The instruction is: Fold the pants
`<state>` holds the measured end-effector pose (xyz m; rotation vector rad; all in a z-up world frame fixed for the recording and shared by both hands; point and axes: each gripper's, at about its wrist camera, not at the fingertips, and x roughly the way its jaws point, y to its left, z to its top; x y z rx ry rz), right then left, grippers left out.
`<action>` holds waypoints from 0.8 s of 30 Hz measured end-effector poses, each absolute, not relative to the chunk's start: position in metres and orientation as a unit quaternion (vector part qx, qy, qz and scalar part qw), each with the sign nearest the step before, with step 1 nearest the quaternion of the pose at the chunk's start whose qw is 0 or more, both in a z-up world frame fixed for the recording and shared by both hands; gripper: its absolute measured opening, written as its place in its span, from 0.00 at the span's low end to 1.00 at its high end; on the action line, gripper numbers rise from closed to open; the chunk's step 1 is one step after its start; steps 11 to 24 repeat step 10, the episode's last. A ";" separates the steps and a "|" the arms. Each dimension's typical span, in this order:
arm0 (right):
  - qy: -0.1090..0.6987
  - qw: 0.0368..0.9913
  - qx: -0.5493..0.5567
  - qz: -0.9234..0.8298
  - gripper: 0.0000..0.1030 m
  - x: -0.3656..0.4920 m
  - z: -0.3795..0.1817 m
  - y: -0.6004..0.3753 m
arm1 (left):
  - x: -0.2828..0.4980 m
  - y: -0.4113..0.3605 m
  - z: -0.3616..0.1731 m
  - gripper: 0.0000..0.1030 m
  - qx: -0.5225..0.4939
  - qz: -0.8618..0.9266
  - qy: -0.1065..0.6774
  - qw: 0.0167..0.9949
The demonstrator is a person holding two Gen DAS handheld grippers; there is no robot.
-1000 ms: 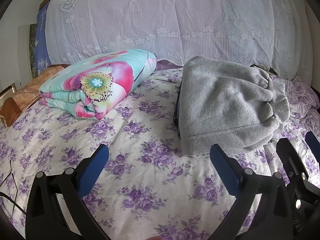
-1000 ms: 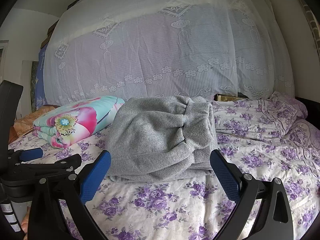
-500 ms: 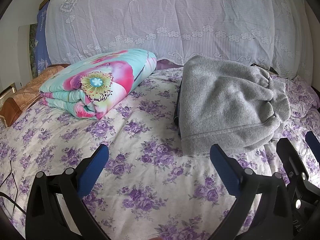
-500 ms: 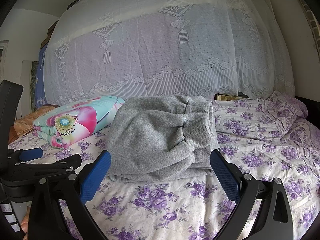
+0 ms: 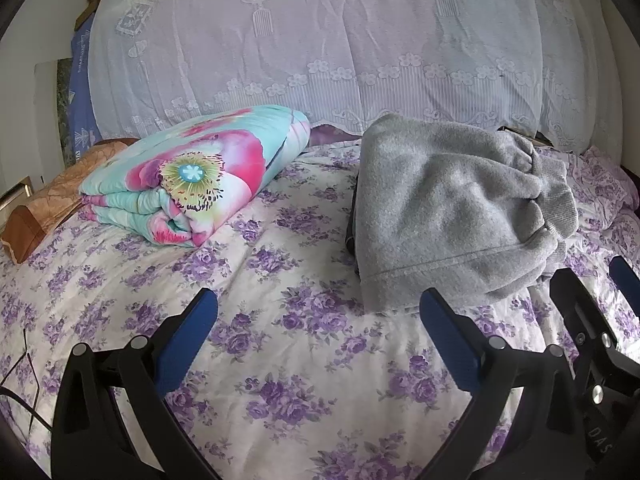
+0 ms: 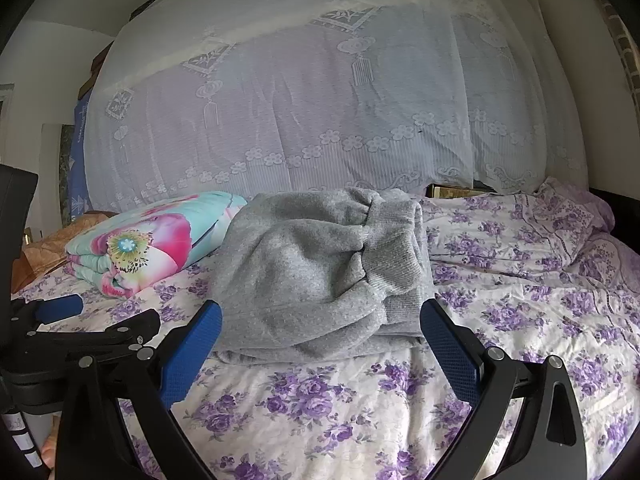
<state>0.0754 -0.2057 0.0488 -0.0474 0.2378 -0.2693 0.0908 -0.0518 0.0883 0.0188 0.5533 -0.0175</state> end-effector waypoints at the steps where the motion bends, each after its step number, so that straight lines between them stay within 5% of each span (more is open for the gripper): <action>1: 0.118 0.984 -0.023 -0.135 0.97 0.075 0.049 -0.206 | 0.091 -0.052 0.088 0.96 0.009 -0.010 0.274 0.962; 24: 0.117 0.984 -0.022 -0.136 0.97 0.075 0.049 -0.204 | 0.092 -0.053 0.087 0.96 0.009 -0.008 0.279 0.960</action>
